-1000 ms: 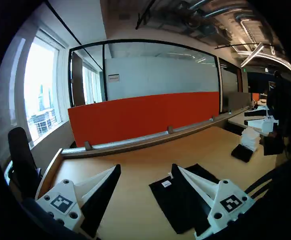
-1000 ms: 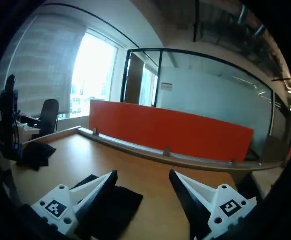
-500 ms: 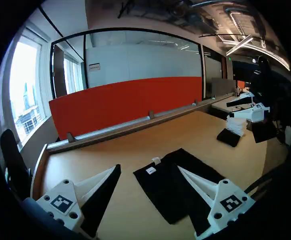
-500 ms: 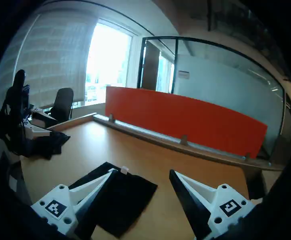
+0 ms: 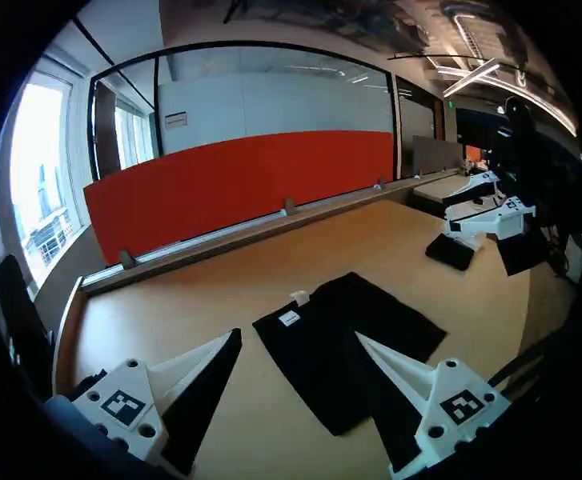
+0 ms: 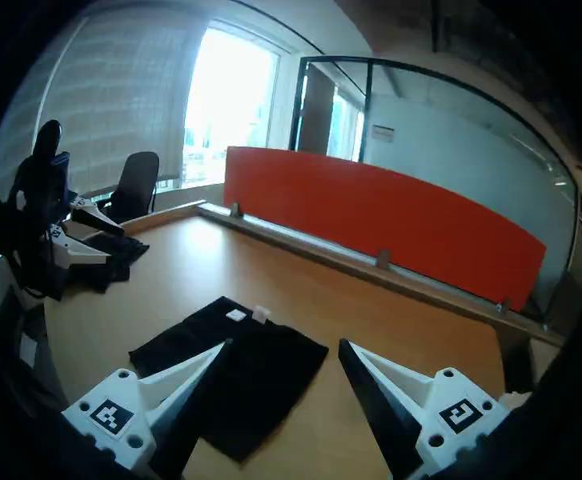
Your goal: Fold towel
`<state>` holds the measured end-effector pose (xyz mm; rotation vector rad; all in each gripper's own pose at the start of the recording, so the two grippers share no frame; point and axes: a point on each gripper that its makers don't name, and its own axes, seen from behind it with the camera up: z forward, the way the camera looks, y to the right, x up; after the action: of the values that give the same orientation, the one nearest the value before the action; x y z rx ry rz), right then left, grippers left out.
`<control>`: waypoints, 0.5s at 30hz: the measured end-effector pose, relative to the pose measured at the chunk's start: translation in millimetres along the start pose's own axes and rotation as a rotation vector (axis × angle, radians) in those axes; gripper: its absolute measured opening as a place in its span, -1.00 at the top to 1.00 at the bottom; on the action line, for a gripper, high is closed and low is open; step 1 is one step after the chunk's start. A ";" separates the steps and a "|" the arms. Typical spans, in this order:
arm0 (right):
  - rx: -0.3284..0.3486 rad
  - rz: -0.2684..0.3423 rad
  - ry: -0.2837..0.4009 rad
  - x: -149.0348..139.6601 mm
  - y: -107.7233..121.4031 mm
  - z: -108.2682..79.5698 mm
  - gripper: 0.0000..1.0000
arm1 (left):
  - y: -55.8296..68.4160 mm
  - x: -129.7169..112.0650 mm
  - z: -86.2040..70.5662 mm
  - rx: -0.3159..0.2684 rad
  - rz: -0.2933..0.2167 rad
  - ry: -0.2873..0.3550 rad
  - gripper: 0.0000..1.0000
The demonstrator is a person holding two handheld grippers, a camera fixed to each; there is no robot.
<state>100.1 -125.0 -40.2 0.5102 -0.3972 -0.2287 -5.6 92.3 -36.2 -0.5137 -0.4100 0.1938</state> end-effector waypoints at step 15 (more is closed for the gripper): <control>0.032 -0.029 -0.081 -59.5 -13.9 14.2 -1.00 | 23.7 -53.6 17.9 -0.054 -0.003 -0.072 -0.88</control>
<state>39.1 -124.5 -54.5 0.5398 -0.4735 -0.2722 -63.4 105.3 -51.9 -0.5604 -0.4876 0.1991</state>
